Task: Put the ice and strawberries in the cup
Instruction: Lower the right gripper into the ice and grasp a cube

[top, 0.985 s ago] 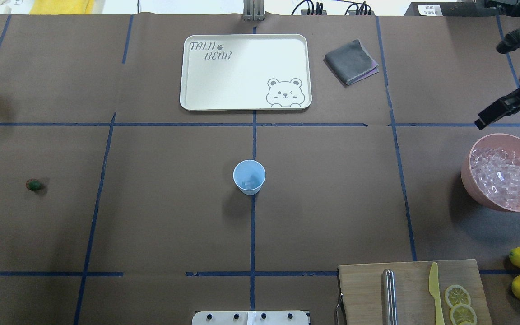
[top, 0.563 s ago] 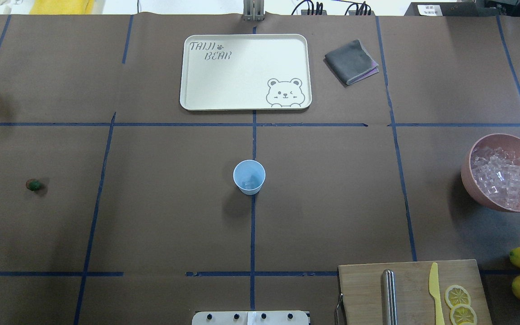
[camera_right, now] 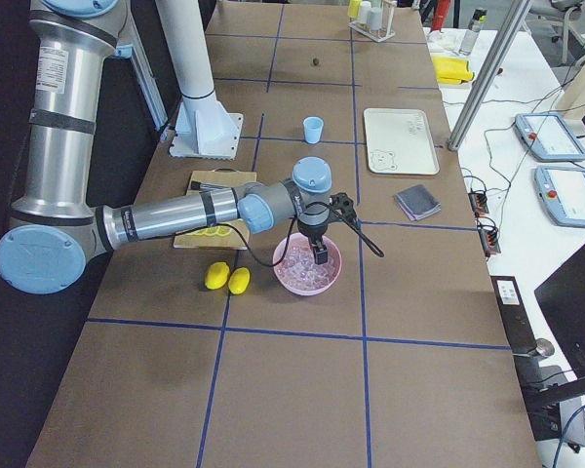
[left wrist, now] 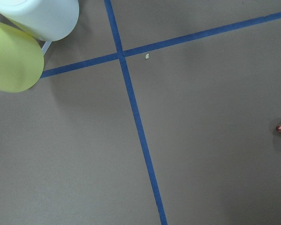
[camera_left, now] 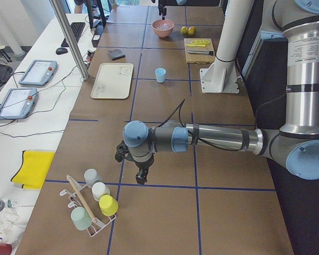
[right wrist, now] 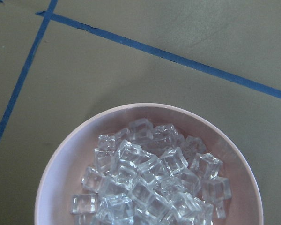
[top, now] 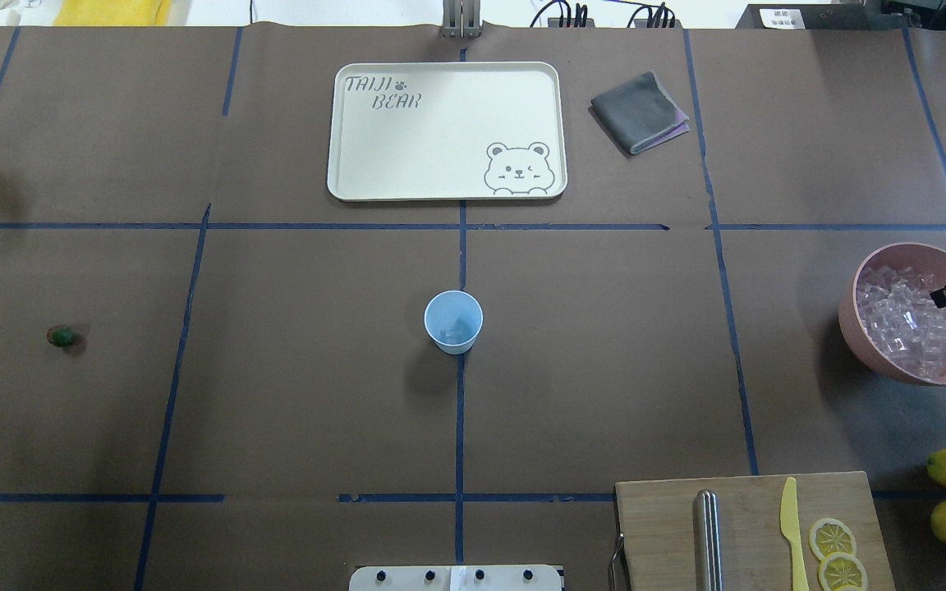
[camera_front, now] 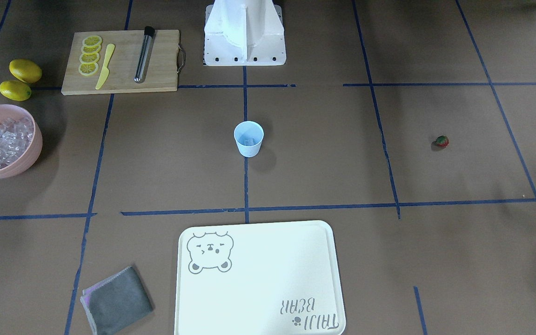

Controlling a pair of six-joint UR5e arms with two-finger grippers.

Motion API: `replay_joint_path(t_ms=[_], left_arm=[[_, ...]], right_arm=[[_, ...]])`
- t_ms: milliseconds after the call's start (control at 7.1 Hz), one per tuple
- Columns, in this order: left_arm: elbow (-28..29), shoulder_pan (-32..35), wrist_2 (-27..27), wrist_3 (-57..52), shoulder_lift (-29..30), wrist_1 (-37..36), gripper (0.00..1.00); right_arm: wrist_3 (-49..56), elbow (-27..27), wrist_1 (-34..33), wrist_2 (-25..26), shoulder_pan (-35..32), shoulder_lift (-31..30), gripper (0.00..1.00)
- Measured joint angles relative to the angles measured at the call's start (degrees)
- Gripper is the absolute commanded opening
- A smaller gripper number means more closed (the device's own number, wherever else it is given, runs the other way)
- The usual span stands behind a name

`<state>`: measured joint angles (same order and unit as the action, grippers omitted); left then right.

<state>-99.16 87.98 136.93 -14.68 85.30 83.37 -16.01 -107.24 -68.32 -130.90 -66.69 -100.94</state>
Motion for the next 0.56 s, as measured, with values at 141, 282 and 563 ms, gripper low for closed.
replay_joint_path(t_ms=[141,282,563], left_arm=[[0.0,0.0,0.0,0.0,-0.1,0.0,1.00],[0.0,0.0,0.0,0.0,-0.1,0.0,1.00],[0.0,0.0,0.0,0.0,-0.1,0.0,1.00]], right_arm=[[-1.5,1.0,1.8,0.7,1.5,-0.2,0.95],[-2.7,1.4,2.6,1.6,2.9,-0.3,0.94],[-3.5,2.5,3.0,2.5,4.4,-0.4,0.92]])
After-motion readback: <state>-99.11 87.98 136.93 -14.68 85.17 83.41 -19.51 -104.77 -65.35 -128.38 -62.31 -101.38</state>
